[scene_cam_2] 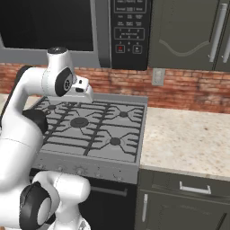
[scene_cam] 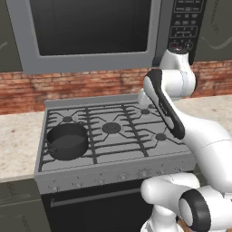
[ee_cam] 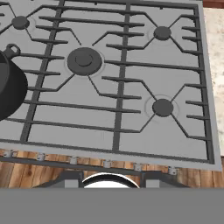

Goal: Turn off the front left burner of the stove.

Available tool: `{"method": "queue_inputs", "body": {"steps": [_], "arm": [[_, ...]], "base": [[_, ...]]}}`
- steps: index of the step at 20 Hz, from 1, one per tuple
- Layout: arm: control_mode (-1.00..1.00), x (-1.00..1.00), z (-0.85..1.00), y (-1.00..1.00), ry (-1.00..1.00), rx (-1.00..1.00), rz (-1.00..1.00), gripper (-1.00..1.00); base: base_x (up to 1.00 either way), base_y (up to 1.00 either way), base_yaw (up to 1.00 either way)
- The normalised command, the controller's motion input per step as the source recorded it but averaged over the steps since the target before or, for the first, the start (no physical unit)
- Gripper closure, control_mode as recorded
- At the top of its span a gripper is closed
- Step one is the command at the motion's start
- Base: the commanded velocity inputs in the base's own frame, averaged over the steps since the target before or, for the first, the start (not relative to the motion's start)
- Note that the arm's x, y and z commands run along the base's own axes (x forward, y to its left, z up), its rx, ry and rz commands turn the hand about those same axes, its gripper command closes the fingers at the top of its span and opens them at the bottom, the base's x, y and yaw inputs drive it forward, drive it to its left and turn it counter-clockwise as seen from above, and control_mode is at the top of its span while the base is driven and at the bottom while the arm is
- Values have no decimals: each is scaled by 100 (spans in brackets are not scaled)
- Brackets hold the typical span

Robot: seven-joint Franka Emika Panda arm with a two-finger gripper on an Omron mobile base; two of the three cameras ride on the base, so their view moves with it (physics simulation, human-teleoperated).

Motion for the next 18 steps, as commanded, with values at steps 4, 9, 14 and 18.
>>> {"method": "queue_inputs", "body": {"steps": [4,9,14,18], "arm": [[-100,-23,-4,1,0,0,0,-100],[-100,-57,-20,20,-7,-13,24,-100],[-100,-50,-10,66,1,-23,42,-100],[-100,-49,-11,57,1,-20,45,-100]], "base": [[0,0,0],[0,0,0],[0,0,0],[0,0,0]]}}
